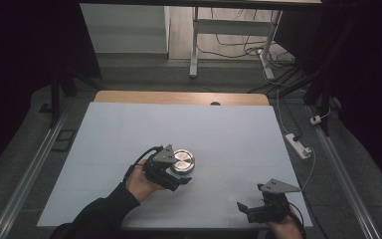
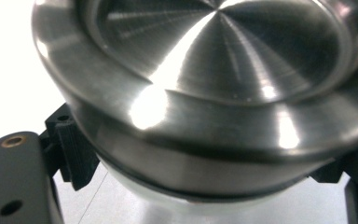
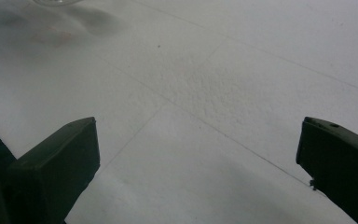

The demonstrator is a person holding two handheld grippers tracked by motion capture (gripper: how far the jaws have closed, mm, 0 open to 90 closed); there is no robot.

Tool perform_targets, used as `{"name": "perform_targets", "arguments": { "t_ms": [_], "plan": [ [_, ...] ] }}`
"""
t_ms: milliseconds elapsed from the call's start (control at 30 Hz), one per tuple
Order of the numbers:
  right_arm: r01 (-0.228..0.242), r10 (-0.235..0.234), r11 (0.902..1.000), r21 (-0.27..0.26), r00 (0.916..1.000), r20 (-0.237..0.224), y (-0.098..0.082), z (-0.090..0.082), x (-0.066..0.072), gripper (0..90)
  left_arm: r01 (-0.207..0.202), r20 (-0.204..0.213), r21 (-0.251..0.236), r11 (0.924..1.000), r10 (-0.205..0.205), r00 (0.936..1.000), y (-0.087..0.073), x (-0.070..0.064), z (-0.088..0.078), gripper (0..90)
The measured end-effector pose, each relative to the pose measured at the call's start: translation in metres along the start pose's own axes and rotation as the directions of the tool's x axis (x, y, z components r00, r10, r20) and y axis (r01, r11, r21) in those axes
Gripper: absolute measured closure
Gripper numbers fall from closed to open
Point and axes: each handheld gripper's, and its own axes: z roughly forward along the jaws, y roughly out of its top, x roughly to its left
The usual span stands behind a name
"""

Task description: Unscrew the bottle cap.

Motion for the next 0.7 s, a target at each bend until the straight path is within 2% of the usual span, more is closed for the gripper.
{"name": "perform_targets", "arguments": {
  "t_ms": [267,500,700],
  "plan": [
    [0.005,-0.007,0.9987,-0.051,0.9996,-0.028,0.009,-0.004,0.007,0.0,-0.007,0.0,0.008,0.9999,0.007,1.0,-0.001,0.0,0.002,15.5],
    [0.03,-0.036,0.9955,-0.09,0.9974,-0.062,0.017,-0.002,0.013,0.0,-0.008,0.006,0.004,1.0,0.008,1.0,-0.002,0.0,0.002,15.5],
    [0.061,-0.069,0.993,-0.101,0.9942,-0.082,0.025,0.001,0.02,0.0,-0.009,0.006,0.003,1.0,0.009,0.9999,-0.003,0.0,0.003,15.5]
  ]
}}
